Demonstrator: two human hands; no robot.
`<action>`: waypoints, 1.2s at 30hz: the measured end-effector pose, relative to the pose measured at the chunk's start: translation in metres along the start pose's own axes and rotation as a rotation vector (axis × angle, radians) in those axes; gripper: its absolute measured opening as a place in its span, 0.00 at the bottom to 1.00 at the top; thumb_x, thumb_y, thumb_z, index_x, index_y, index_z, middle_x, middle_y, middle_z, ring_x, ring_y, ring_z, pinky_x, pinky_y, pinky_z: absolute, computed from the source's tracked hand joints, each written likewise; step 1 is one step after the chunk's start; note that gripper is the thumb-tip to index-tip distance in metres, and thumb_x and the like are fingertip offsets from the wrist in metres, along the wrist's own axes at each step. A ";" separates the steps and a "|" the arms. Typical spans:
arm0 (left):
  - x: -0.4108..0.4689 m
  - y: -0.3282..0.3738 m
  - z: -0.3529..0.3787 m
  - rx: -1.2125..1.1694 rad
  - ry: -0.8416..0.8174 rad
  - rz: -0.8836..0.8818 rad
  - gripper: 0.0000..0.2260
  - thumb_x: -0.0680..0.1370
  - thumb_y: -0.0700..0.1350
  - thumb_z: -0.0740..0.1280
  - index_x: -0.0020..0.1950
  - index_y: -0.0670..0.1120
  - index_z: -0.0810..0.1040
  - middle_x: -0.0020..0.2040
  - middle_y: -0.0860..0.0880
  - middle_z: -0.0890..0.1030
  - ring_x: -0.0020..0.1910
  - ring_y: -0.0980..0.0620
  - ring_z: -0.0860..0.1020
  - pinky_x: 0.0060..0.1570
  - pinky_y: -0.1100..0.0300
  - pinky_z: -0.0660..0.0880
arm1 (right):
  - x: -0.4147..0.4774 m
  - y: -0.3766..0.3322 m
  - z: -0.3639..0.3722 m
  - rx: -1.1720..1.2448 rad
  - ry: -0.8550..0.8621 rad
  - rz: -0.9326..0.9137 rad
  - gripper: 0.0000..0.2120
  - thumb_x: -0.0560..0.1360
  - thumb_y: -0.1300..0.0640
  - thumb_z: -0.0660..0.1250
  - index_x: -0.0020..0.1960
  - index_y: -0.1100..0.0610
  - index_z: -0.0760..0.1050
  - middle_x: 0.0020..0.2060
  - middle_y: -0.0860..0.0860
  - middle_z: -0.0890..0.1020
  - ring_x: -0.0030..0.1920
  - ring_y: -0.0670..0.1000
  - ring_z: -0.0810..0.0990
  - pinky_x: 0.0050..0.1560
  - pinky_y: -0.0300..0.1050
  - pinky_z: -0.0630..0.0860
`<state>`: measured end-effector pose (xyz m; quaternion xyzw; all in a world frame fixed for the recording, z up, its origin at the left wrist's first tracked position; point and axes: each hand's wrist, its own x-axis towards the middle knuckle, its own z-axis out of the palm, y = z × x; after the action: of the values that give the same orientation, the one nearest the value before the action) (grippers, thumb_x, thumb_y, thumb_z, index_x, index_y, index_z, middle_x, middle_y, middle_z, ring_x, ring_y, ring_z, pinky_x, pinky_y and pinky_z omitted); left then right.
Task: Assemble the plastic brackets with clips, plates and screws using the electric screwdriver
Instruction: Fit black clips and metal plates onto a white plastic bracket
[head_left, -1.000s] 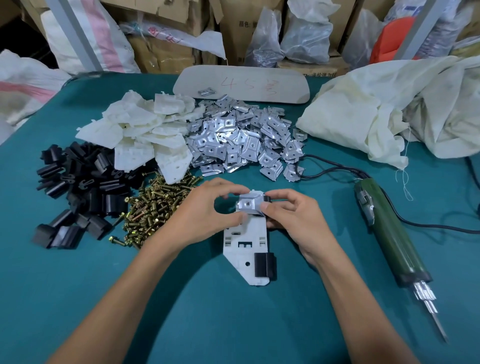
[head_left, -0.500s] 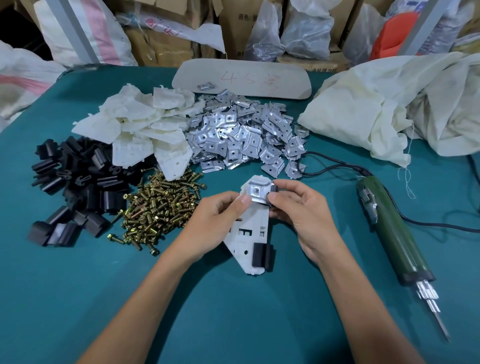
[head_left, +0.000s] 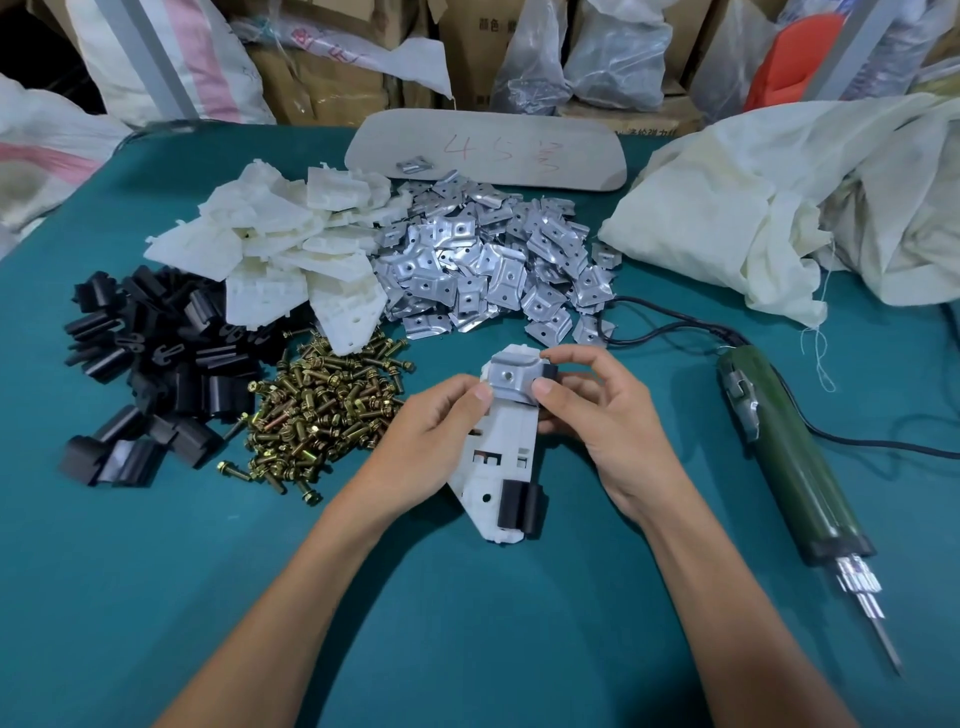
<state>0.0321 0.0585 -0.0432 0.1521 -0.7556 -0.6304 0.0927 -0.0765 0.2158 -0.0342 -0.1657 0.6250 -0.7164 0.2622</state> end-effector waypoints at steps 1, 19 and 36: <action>-0.001 0.000 0.001 0.008 -0.004 0.002 0.13 0.85 0.51 0.59 0.51 0.48 0.80 0.48 0.45 0.83 0.46 0.50 0.80 0.52 0.45 0.75 | 0.000 0.000 0.001 0.003 0.000 -0.011 0.13 0.76 0.64 0.75 0.50 0.45 0.84 0.44 0.54 0.85 0.42 0.50 0.85 0.43 0.43 0.82; 0.001 0.008 -0.003 -0.165 0.028 -0.089 0.16 0.86 0.50 0.57 0.51 0.60 0.84 0.52 0.57 0.85 0.51 0.62 0.82 0.47 0.72 0.74 | -0.003 -0.005 -0.010 -0.089 -0.155 -0.012 0.25 0.69 0.64 0.78 0.62 0.45 0.82 0.49 0.40 0.86 0.41 0.44 0.82 0.49 0.35 0.79; -0.001 0.005 -0.003 -0.149 -0.019 -0.079 0.16 0.86 0.52 0.55 0.60 0.53 0.82 0.57 0.51 0.84 0.59 0.52 0.81 0.63 0.51 0.73 | -0.002 -0.001 -0.009 -0.102 -0.134 -0.090 0.23 0.69 0.61 0.80 0.56 0.38 0.84 0.51 0.43 0.87 0.51 0.43 0.84 0.53 0.34 0.79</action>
<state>0.0334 0.0565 -0.0377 0.1686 -0.7009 -0.6893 0.0718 -0.0807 0.2245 -0.0344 -0.2544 0.6335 -0.6820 0.2623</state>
